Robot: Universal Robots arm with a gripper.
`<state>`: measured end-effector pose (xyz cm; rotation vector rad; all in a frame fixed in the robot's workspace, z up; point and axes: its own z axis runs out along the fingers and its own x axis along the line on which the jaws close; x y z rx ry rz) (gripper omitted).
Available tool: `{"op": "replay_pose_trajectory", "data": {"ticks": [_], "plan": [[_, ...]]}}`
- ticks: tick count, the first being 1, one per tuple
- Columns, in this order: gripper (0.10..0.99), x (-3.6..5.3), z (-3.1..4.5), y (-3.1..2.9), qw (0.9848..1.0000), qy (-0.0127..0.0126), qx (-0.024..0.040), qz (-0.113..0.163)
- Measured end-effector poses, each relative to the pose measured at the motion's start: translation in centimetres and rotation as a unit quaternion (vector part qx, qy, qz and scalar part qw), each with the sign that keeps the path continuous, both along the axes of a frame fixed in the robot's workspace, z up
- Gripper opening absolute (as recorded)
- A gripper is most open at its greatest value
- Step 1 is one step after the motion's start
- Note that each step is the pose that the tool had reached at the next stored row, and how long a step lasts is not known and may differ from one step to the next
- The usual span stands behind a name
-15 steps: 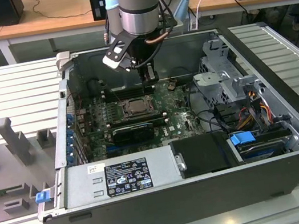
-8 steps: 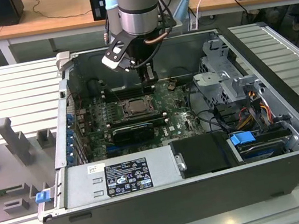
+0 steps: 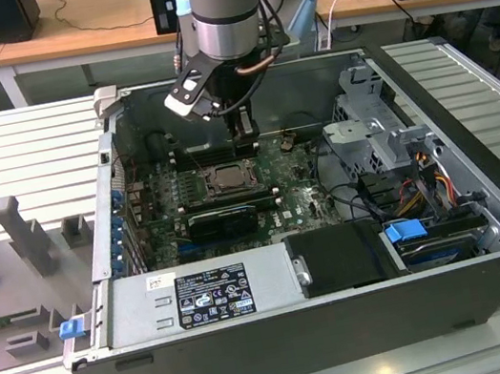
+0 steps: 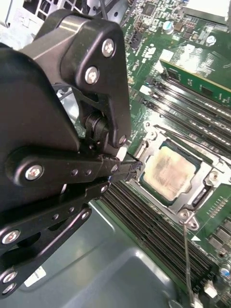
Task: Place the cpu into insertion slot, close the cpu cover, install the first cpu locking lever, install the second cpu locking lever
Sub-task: 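Close the cpu cover, then install the first cpu locking lever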
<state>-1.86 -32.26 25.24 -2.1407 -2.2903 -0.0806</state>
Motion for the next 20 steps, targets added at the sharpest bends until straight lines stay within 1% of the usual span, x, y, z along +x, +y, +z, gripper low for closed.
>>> {"op": "replay_pose_trajectory", "data": {"ticks": [3, 5, 9, 11, 17, 20], "plan": [[0.106, -0.58, -0.12, 0.00, 1.0000, 0.0000, 0.0000, 0.000], [0.106, -1.01, -0.45, 0.00, 1.0000, 0.0002, 0.0000, 0.000], [0.106, -1.39, -0.93, 0.00, 1.0000, 0.0012, 0.0000, 0.000], [0.106, -1.71, -0.98, 0.00, 1.0000, 0.0014, -0.0001, 0.000], [0.106, -2.19, -0.99, 0.00, 1.0000, 0.0014, 0.0000, 0.000], [0.106, -2.23, -0.96, 0.00, 1.0000, 0.0014, 0.0000, 0.000]]}}
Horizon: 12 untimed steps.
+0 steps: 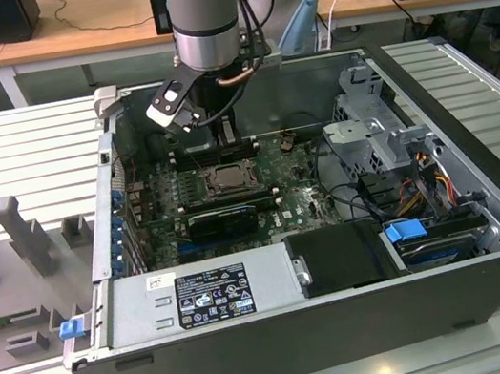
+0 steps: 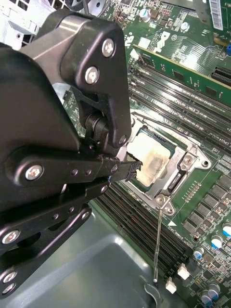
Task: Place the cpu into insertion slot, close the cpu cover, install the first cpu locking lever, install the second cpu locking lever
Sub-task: 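Install the first cpu locking lever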
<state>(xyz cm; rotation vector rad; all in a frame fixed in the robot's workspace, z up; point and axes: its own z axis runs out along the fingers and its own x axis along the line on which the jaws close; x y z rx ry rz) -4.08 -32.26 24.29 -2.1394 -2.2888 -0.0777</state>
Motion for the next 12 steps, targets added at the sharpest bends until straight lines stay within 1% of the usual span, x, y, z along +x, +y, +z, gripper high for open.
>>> {"op": "replay_pose_trajectory", "data": {"ticks": [12], "plan": [[0.106, 0.00, 0.28, 0.00, 1.0000, 0.0000, 0.0000, 0.000]]}}
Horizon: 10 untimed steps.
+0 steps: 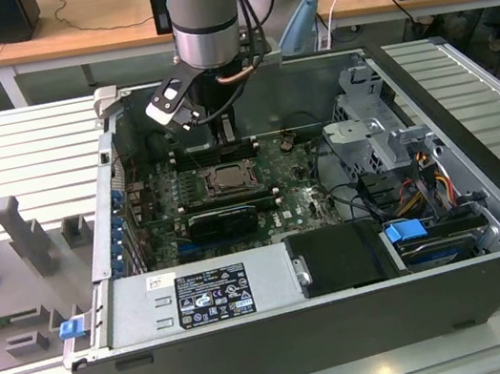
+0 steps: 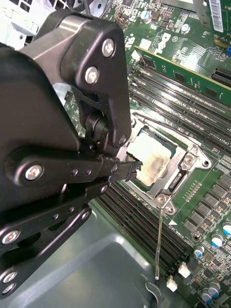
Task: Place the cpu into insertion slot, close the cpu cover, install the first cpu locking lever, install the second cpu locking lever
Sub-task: 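Install the first cpu locking lever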
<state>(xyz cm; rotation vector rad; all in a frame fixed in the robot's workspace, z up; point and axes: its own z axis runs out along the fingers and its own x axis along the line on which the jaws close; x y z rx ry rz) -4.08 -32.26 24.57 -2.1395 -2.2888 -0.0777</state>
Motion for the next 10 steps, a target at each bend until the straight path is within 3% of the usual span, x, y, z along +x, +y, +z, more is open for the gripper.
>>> {"op": "replay_pose_trajectory", "data": {"ticks": [10], "plan": [[0.106, 0.00, 0.67, 0.00, 1.0000, 0.0000, 0.0000, 0.000]]}}
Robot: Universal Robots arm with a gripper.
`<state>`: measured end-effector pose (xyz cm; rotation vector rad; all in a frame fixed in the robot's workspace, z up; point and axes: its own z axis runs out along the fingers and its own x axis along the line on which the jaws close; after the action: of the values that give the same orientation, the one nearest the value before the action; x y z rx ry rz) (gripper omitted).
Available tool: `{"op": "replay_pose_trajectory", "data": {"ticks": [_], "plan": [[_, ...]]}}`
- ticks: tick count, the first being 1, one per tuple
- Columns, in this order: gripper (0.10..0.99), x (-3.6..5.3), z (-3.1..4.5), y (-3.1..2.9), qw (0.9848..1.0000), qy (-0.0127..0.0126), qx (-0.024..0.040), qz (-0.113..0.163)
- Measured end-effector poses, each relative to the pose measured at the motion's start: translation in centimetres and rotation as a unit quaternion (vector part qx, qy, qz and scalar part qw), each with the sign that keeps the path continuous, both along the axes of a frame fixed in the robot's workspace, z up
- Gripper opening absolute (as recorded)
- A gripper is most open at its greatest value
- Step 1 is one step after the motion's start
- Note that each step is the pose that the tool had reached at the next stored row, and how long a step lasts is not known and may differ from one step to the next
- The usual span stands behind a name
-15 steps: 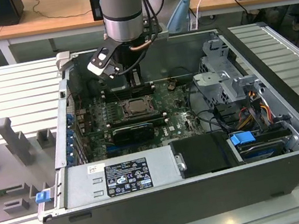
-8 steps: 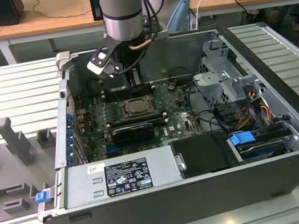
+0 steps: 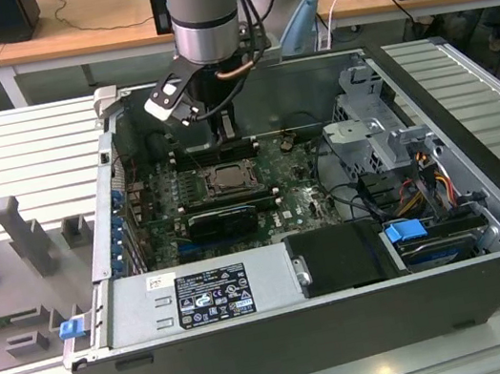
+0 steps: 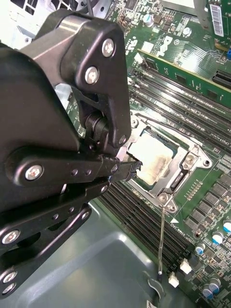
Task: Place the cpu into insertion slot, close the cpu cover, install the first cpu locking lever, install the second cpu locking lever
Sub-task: 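Install the first cpu locking lever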
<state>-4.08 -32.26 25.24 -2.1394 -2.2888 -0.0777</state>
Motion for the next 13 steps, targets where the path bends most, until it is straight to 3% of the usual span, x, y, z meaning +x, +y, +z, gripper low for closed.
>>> {"op": "replay_pose_trajectory", "data": {"ticks": [6, 13], "plan": [[0.106, 0.00, 0.74, 0.00, 1.0000, 0.0000, 0.0000, 0.000], [0.106, 0.00, 3.31, 0.00, 1.0000, 0.0000, 0.0000, 0.000]]}}
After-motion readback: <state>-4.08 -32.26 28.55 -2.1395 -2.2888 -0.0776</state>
